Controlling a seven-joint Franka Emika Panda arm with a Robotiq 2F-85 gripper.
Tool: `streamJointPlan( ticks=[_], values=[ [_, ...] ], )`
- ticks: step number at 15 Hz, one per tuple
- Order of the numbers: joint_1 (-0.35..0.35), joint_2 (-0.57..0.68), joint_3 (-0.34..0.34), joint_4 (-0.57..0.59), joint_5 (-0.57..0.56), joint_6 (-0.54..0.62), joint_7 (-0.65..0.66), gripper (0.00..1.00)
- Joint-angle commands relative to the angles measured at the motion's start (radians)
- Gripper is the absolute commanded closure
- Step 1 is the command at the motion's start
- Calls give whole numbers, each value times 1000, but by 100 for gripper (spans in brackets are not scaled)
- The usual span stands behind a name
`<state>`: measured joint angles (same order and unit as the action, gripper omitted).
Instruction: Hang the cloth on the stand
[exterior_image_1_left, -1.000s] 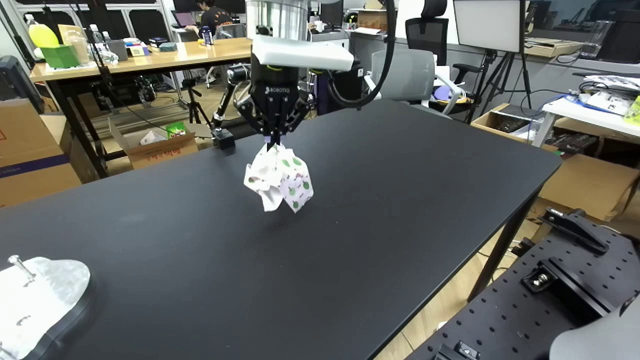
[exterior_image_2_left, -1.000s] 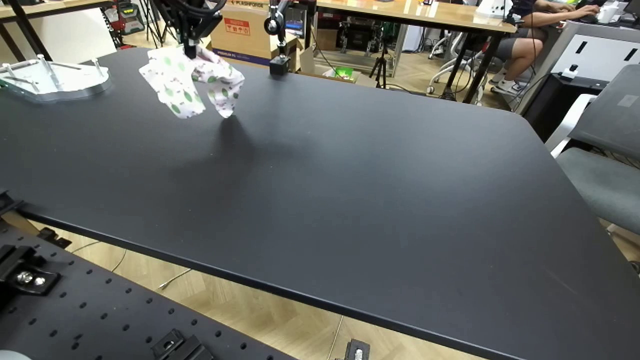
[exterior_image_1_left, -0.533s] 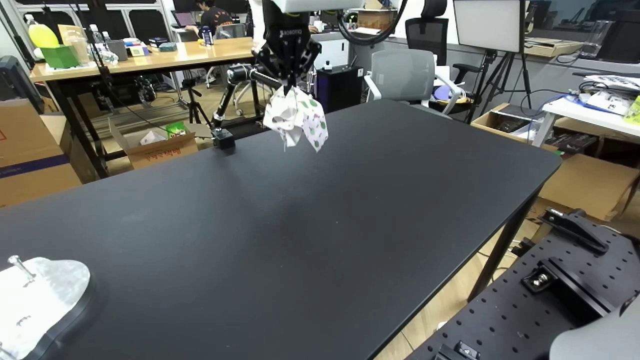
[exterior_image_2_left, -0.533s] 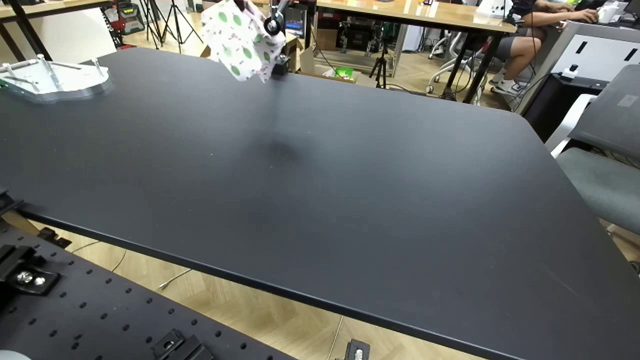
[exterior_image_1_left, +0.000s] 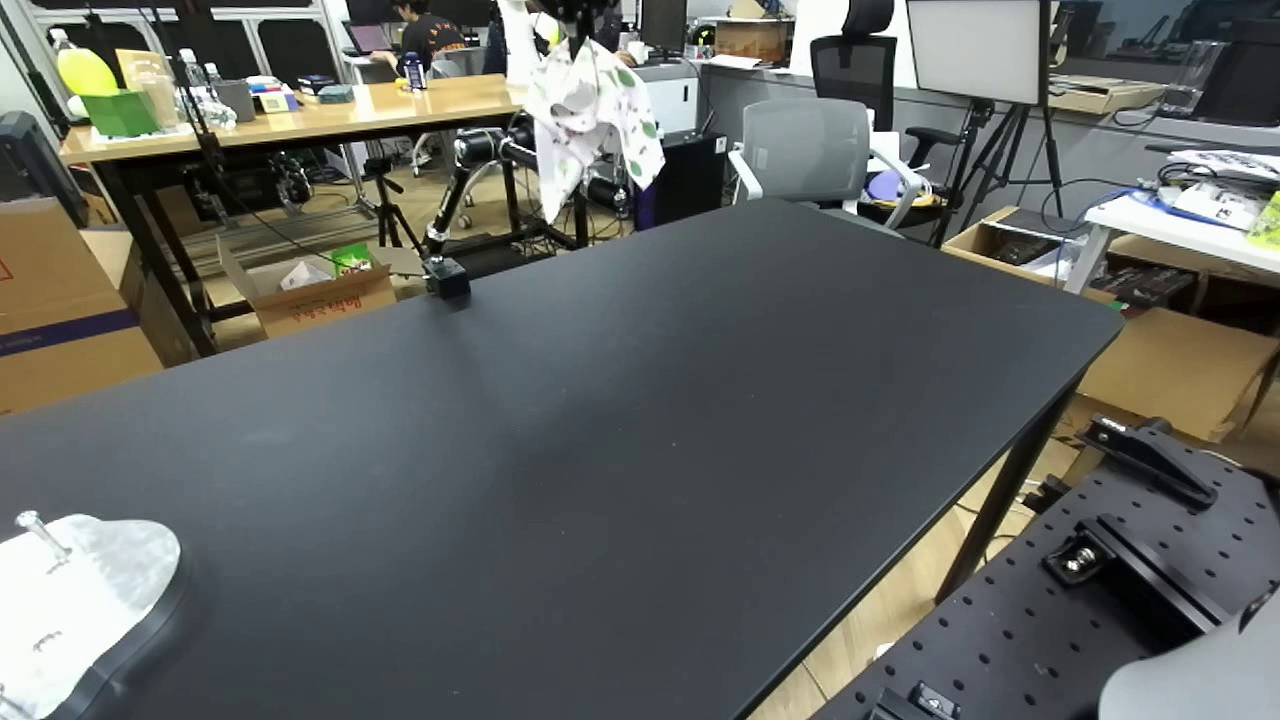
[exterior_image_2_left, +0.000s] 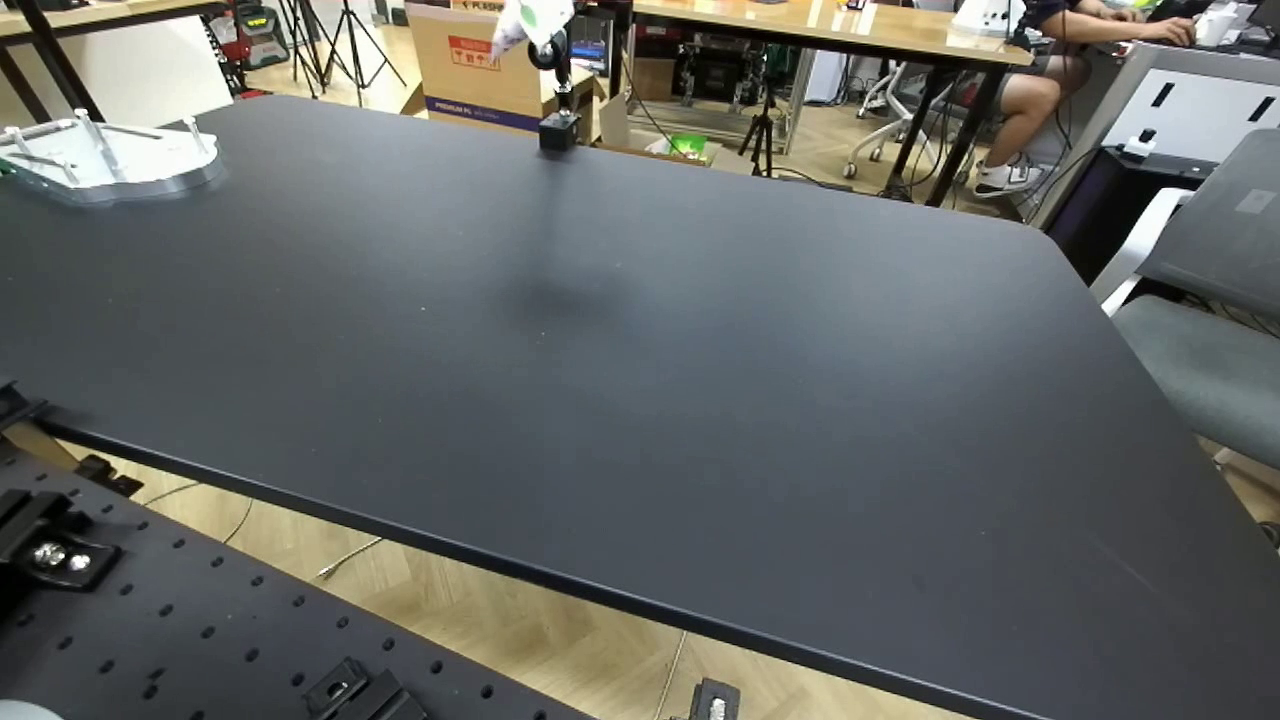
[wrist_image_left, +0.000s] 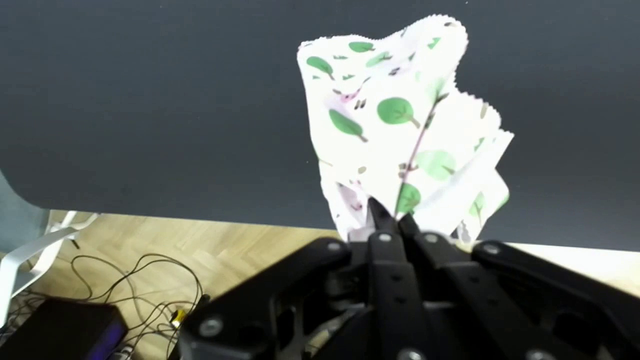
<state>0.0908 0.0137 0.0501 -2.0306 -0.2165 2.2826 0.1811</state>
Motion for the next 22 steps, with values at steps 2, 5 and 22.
streamJointPlan(
  ticks=[2,5,22],
  values=[
    [-9,-18,6,103,-111,-78,64,99],
    [-18,-12,2,136,-127,-96,62,99],
    [-33,122,-7,92,-5,-48,-30,99]
  ],
)
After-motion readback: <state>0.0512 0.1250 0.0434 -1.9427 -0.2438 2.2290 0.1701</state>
